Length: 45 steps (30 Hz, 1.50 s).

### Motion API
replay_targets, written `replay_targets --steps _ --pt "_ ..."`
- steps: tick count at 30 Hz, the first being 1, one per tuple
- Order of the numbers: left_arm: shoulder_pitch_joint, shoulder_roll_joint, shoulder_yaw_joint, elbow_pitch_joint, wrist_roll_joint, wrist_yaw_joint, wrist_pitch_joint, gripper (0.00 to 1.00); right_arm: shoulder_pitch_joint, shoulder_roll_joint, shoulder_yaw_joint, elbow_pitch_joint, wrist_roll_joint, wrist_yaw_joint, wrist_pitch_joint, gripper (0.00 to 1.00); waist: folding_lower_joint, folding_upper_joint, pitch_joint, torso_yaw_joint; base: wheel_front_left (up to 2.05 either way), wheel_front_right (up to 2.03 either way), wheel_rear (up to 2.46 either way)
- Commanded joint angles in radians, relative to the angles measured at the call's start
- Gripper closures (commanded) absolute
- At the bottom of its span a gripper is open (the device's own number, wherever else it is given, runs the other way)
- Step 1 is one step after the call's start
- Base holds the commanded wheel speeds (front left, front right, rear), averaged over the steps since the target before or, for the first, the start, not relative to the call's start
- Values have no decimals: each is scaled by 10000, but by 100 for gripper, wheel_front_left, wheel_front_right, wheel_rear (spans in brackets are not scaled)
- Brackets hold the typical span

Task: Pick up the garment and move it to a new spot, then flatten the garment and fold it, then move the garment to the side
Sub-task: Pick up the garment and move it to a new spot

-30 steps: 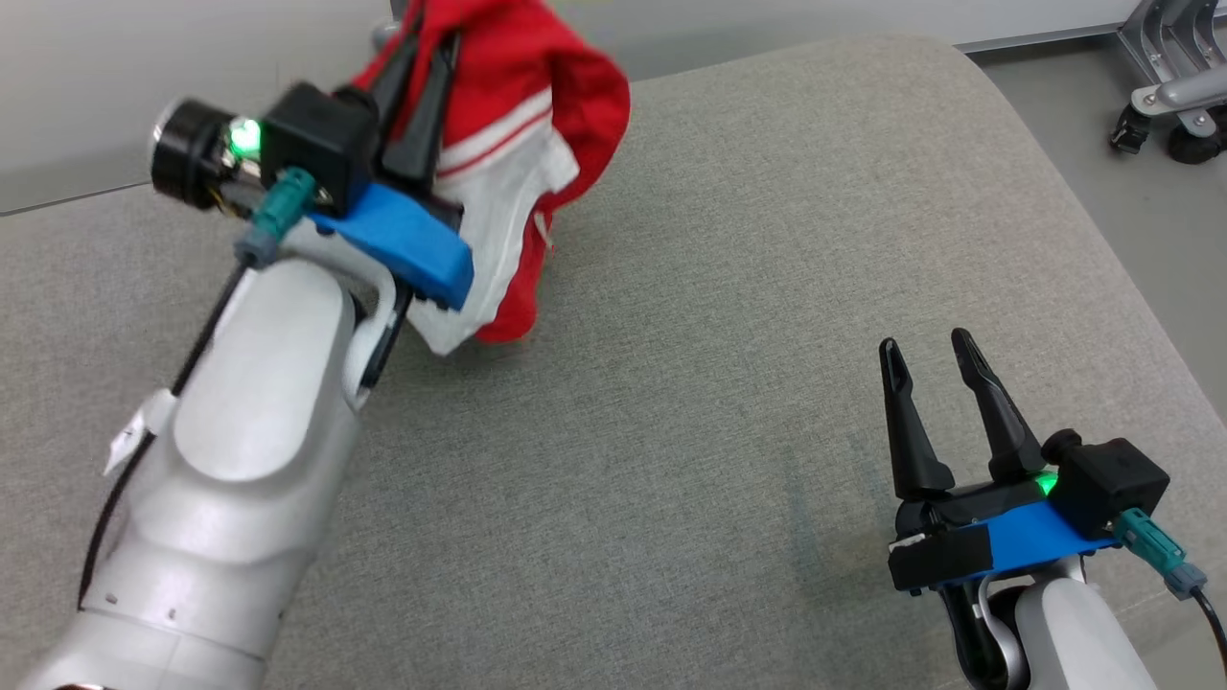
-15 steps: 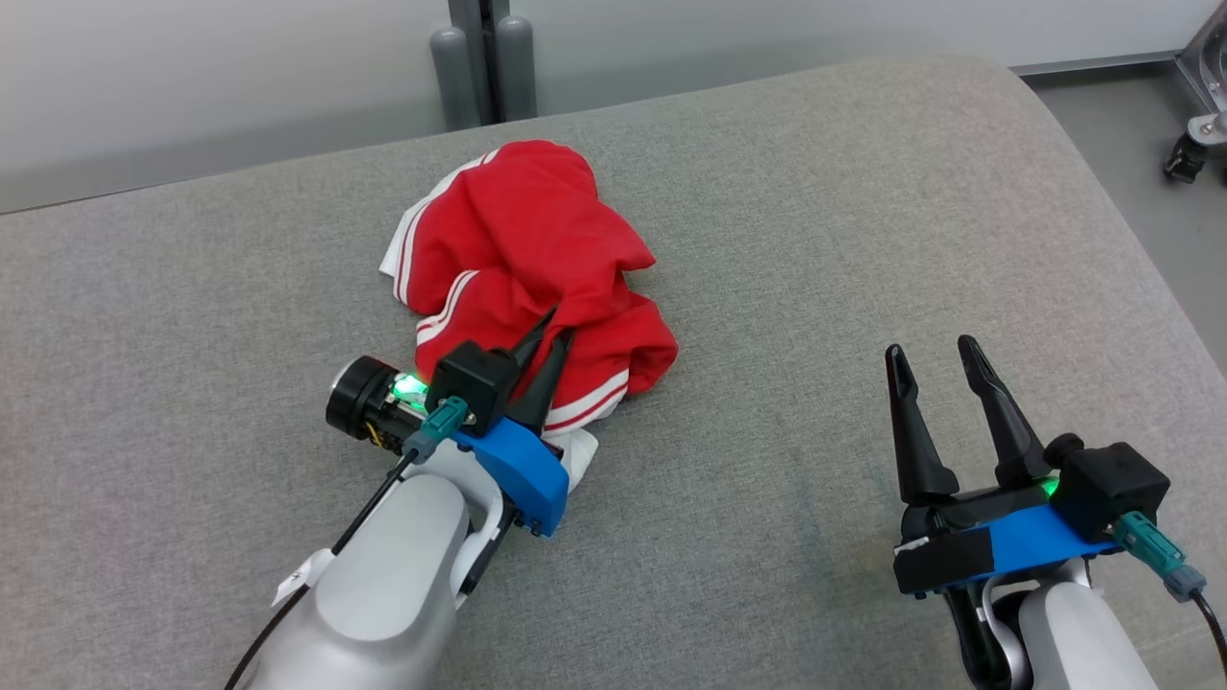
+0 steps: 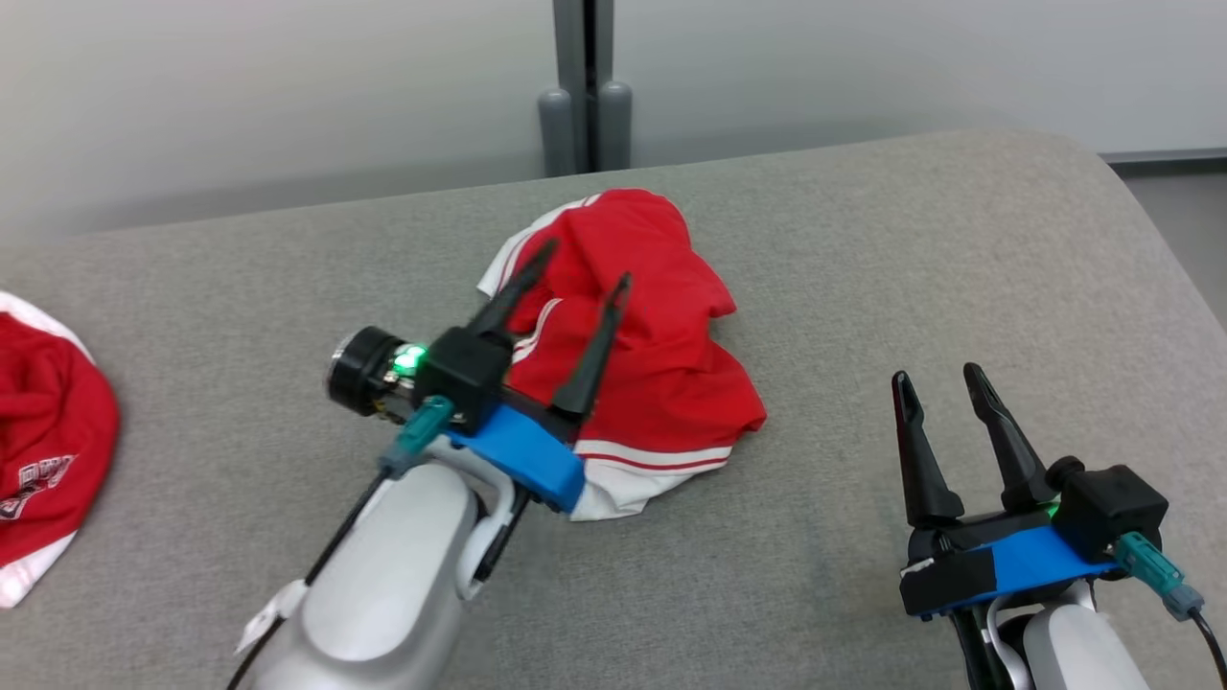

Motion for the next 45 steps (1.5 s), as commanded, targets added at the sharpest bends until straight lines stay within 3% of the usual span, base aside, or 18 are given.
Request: replay_targets --steps 1,12,19,30,45 --pt "287 183 333 -301 -6 141 -45 0 78 -37 -9 -3 -80 3 -35 0 1 0 -52 137 0 0 0" --pt "2405 745 3419 -2531 310 839 -38 0 298 -40 -198 90 -361 3 -35 0 1 0 -564 1105 0 0 0" --pt "3979 716 4915 -2851 783 880 -40 0 568 -41 -383 196 -525 3 -35 0 1 0 -1021 1475 0 0 0" --pt "5257 323 5474 -2399 1537 649 -40 0 1047 -40 -541 468 -758 3 -35 0 1 0 -1394 1668 0 0 0" --pt "5030 108 5721 -2137 1953 336 -40 0 969 -41 -538 672 -736 3 -34 0 1 0 -1351 1572 0 0 0"
